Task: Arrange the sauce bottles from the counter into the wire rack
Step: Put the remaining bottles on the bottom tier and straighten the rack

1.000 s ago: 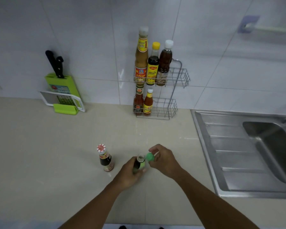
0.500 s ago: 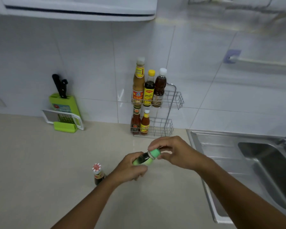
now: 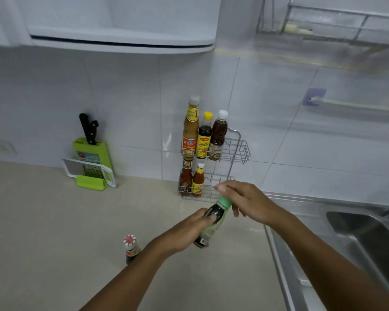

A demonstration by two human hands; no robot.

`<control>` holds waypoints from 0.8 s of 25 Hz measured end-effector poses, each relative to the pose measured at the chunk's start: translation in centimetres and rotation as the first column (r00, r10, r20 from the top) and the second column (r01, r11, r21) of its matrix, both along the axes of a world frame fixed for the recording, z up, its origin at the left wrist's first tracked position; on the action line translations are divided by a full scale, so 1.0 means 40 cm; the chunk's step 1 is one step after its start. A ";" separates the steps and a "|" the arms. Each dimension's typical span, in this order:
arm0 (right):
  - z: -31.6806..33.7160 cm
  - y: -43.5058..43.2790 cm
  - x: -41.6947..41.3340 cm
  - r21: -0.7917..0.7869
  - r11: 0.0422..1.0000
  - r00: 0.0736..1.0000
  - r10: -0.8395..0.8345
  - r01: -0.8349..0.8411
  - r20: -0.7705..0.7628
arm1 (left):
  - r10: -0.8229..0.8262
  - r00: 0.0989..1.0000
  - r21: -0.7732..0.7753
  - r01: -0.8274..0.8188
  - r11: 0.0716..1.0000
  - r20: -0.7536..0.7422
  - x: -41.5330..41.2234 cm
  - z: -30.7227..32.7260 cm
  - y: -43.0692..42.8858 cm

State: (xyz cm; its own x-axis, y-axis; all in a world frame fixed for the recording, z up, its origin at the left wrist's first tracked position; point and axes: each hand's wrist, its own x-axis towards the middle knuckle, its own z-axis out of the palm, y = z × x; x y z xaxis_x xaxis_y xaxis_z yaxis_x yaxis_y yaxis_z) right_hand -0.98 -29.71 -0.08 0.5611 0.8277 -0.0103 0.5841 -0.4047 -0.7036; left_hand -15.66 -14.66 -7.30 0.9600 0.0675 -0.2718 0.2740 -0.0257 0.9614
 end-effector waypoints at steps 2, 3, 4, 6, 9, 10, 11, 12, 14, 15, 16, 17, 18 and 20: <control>-0.005 -0.004 0.015 0.051 0.990 0.987 0.128 -0.133 0.093 | -0.045 0.998 -0.179 0.053 0.982 0.044 0.002 0.010 -0.001; -0.008 -0.001 0.014 0.019 0.987 0.979 0.154 -0.158 0.135 | -0.029 0.996 -0.173 0.044 0.984 0.088 0.004 0.011 -0.005; -0.012 0.003 0.010 -0.017 0.990 0.979 0.139 -0.138 0.150 | 0.019 0.992 -0.109 -0.006 0.994 0.121 0.009 0.010 -0.010; -0.023 0.012 0.008 -0.046 0.999 0.993 0.021 -0.016 0.115 | 0.134 0.969 0.194 -0.175 0.965 0.208 0.017 0.006 -0.025; -0.034 0.029 0.001 -0.043 0.991 0.991 -0.125 0.127 0.038 | 0.126 0.904 0.661 -0.389 0.642 0.409 0.027 -0.025 -0.062; -0.034 0.035 -0.002 -0.058 0.988 0.989 -0.141 0.144 0.054 | 0.120 0.887 0.711 -0.432 0.555 0.446 0.029 -0.035 -0.073; -0.031 0.040 -0.004 -0.075 0.986 0.986 -0.142 0.149 0.086 | 0.126 0.872 0.722 -0.465 0.513 0.472 0.031 -0.041 -0.081; -0.027 0.041 -0.001 -0.090 0.986 0.984 -0.132 0.144 0.123 | 0.151 0.873 0.709 -0.469 0.527 0.464 0.033 -0.043 -0.086; -0.017 0.036 0.011 -0.094 0.992 0.980 -0.060 0.079 0.190 | 0.201 0.930 0.556 -0.348 0.755 0.309 0.040 -0.027 -0.075; -0.013 0.031 0.014 -0.092 0.996 0.976 0.000 0.020 0.216 | 0.171 0.972 0.360 -0.219 0.907 0.161 0.045 -0.011 -0.061; -0.014 0.025 0.014 -0.089 0.995 0.972 0.066 -0.047 0.226 | 0.076 0.997 0.143 -0.078 0.987 0.023 0.048 0.001 -0.046; -0.020 0.021 0.011 -0.077 0.992 0.970 0.117 -0.103 0.213 | -0.057 0.996 -0.014 0.057 0.998 -0.062 0.048 0.008 -0.037; -0.029 0.018 0.005 -0.060 0.990 0.974 0.140 -0.131 0.176 | -0.152 0.985 -0.083 0.145 0.986 -0.087 0.048 0.007 -0.033; -0.061 0.023 -0.008 -0.087 0.992 0.985 0.101 -0.089 0.137 | -0.102 0.991 0.030 0.105 0.994 -0.090 0.056 -0.021 -0.044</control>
State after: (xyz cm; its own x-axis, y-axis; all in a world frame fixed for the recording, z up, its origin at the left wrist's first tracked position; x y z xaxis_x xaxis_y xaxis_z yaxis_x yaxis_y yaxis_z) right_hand -1.30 -28.79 -2.53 0.4806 0.8769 -0.0050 0.7135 -0.3943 -0.5792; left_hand -13.42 -16.42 -8.13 0.9347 -0.0198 -0.3548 0.3517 -0.0910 0.9317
